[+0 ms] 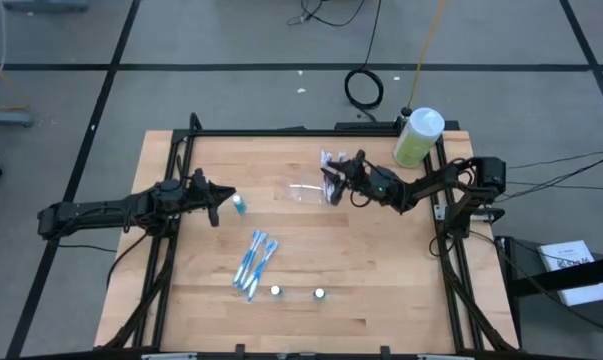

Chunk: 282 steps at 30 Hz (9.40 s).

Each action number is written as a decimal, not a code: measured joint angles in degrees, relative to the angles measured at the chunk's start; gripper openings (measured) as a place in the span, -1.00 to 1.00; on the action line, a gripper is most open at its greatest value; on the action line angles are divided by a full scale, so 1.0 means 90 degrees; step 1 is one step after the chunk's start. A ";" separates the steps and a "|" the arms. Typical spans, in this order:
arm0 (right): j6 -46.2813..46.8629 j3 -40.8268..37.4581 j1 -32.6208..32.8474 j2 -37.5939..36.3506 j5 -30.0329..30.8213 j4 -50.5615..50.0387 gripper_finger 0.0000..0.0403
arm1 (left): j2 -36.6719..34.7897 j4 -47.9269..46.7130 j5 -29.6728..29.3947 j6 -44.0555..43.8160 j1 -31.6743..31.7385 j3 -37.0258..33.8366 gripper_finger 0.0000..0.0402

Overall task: Pick & Place toothbrushing station
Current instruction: Put the violet toothbrush into the transparent organizer, then adjust the transparent organizer, then put the bottom right blue mouthwash into the transparent organizer

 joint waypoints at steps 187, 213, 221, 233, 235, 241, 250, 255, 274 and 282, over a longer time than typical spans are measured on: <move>0.1274 0.2448 0.4787 0.0129 0.0303 -0.5084 -0.57 | 0.0002 0.0002 0.0000 0.0001 0.0002 0.0000 -0.81; -0.0160 0.2443 0.0125 -0.1207 -0.2200 -0.5213 -0.57 | 0.0001 0.0000 0.0000 0.0000 0.0001 0.0000 -0.81; -0.0328 0.2443 -0.0239 -0.1181 -0.2205 -0.5606 -0.57 | 0.0001 0.0002 0.0000 -0.0002 0.0000 0.0000 -0.81; -0.0321 0.2463 -0.0458 -0.0400 -0.2530 -0.5064 -0.57 | 0.0000 0.0002 -0.0002 -0.0002 0.0002 0.0000 -0.81; -0.0295 0.2467 -0.0478 -0.0278 -0.2538 -0.4946 -0.57 | 0.0002 -0.0001 0.0000 -0.0002 0.0002 0.0000 -0.81; -0.0122 0.2470 -0.0478 -0.0188 -0.2514 -0.4913 -0.57 | 0.0000 -0.0001 0.0000 0.0000 0.0001 0.0000 -0.81; -0.0105 0.2432 -0.0427 -0.0531 -0.2510 -0.5187 -0.57 | 0.0000 -0.0001 -0.0002 -0.0002 0.0002 0.0000 -0.81; -0.0052 0.2431 -0.0425 -0.0616 -0.2504 -0.5382 -0.57 | 0.0000 -0.0001 0.0001 -0.0001 0.0002 -0.0001 -0.81; 0.0084 0.2451 -0.0386 -0.0008 -0.2480 -0.5512 -0.57 | 0.0000 -0.0001 0.0000 -0.0001 0.0001 0.0000 -0.81; 0.0066 0.2450 -0.0386 0.0376 -0.2465 -0.5421 -0.57 | 0.0002 -0.0001 0.0000 -0.0001 0.0001 0.0000 -0.81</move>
